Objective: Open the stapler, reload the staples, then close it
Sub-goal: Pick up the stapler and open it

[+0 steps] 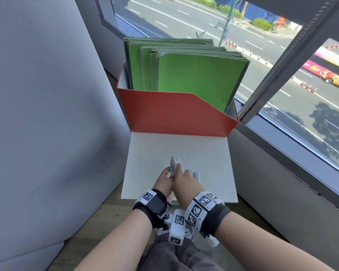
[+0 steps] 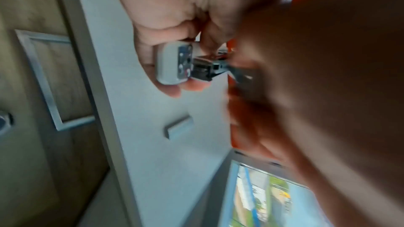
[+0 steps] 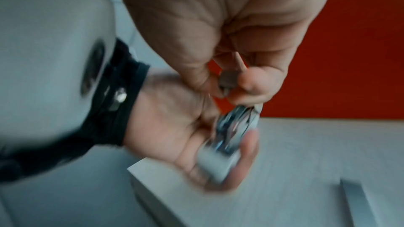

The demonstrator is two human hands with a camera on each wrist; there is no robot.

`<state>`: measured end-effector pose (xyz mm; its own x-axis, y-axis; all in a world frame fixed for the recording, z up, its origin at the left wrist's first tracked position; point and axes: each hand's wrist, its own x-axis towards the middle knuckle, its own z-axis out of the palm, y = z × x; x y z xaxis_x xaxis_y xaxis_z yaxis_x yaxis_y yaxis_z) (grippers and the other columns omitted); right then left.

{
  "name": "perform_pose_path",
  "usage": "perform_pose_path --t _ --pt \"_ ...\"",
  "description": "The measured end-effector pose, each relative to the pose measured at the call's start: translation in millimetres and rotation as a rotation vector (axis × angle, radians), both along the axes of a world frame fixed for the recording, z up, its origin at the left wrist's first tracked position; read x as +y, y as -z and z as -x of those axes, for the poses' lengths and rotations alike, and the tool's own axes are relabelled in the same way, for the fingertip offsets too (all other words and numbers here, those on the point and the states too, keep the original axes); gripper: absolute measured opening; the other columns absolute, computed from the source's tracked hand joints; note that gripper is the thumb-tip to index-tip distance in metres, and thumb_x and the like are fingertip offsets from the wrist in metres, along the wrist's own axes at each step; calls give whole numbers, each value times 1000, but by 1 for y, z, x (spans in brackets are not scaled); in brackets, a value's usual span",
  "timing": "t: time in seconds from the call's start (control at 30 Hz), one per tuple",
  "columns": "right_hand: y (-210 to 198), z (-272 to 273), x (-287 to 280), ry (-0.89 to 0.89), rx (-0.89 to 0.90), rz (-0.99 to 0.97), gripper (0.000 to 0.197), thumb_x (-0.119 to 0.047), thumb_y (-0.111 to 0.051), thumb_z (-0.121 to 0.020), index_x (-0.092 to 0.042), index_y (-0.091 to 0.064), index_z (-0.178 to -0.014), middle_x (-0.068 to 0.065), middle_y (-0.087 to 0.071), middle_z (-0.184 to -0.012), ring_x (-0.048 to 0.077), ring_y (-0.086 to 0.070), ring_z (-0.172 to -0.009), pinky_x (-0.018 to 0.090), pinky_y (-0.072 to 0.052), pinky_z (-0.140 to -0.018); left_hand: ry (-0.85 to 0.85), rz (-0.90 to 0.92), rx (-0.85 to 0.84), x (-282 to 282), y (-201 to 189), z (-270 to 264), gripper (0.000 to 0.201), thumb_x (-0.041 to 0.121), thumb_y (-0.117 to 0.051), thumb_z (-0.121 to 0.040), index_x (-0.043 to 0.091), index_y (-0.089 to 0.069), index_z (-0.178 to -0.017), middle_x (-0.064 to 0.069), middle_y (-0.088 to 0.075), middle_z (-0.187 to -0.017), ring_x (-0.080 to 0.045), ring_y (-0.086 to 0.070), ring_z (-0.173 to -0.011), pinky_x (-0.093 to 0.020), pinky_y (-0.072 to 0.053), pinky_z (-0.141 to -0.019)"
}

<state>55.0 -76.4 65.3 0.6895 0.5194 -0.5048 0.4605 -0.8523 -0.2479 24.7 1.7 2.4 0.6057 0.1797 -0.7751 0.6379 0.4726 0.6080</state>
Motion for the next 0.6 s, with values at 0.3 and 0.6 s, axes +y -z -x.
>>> perform_pose_path --t 0.3,0.6 --pt "-24 -34 11 -237 -163 -49 13 -2 -43 -90 0 -52 -99 19 -53 -106 35 -57 -93 38 -42 -61 -65 56 -82 -4 -4 3 48 -4 -26 -91 32 -56 -103 1 -63 -89 -11 -59 -80 -25 -52 -62" --pt "-46 -96 8 127 -27 -435 33 -41 -44 -95 -9 -43 -89 5 -56 -68 26 -56 -58 33 -44 -51 -102 78 -90 -10 -9 8 44 -3 -27 -92 26 -59 -99 -11 -64 -74 -23 -59 -63 -30 -46 -58"
